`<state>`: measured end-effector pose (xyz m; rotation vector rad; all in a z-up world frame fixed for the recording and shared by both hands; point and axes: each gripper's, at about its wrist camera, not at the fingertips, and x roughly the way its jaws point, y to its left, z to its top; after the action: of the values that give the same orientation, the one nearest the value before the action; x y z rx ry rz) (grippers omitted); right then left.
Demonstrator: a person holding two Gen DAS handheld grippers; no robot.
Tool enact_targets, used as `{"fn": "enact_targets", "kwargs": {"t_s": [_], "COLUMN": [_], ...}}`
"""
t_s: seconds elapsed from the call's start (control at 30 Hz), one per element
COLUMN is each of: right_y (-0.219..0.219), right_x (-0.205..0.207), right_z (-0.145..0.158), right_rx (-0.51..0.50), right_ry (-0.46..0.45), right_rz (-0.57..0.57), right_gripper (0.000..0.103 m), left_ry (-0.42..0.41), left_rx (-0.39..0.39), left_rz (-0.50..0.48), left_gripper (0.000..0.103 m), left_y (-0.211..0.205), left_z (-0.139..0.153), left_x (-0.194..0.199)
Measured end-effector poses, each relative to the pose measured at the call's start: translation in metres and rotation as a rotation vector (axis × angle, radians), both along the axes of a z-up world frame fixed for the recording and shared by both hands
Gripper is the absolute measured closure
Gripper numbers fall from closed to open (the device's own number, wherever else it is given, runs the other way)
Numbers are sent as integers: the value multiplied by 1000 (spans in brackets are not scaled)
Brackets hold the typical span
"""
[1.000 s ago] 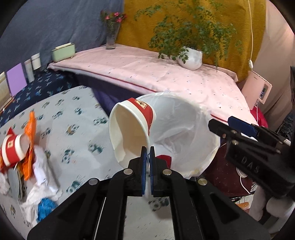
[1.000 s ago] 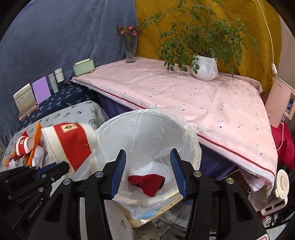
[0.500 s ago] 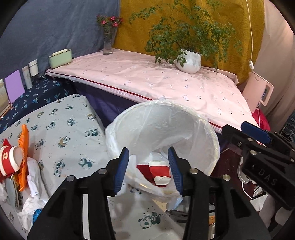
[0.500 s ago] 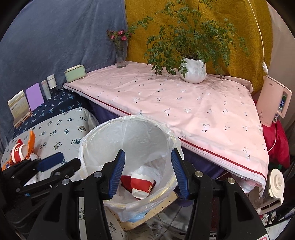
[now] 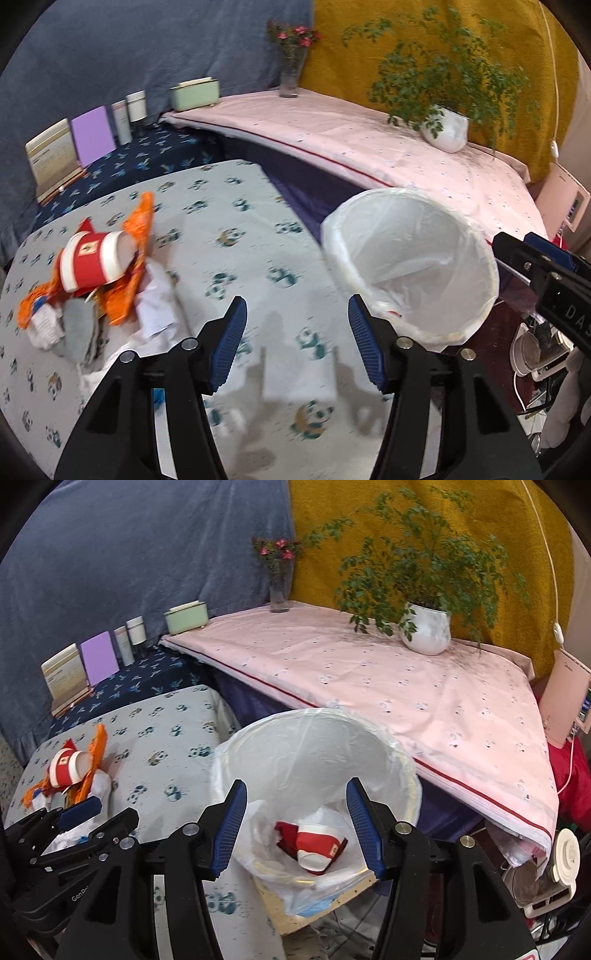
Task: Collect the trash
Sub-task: 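Grasp the white tissue with the left tool while the right tool grasps the blue cord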
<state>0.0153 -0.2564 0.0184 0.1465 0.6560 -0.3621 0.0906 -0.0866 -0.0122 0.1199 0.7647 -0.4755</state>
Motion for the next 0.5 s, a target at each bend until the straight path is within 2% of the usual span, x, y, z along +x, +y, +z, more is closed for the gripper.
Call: {"fn": "enact_targets", "kwargs": {"t_s": [0.23, 0.5], "right_y": [38, 91], "right_x": [7, 16], "right_z": [-1, -12], "right_rx": [4, 23], "right_ry": [10, 45], "right_rz": [78, 179], "right_gripper": [49, 49], "left_ry": [34, 62], "left_rx": [11, 36], "left_rz": [111, 222], "left_gripper": [44, 44], "left_y": [57, 117], "left_z": [-4, -14], "left_x": [0, 3]}}
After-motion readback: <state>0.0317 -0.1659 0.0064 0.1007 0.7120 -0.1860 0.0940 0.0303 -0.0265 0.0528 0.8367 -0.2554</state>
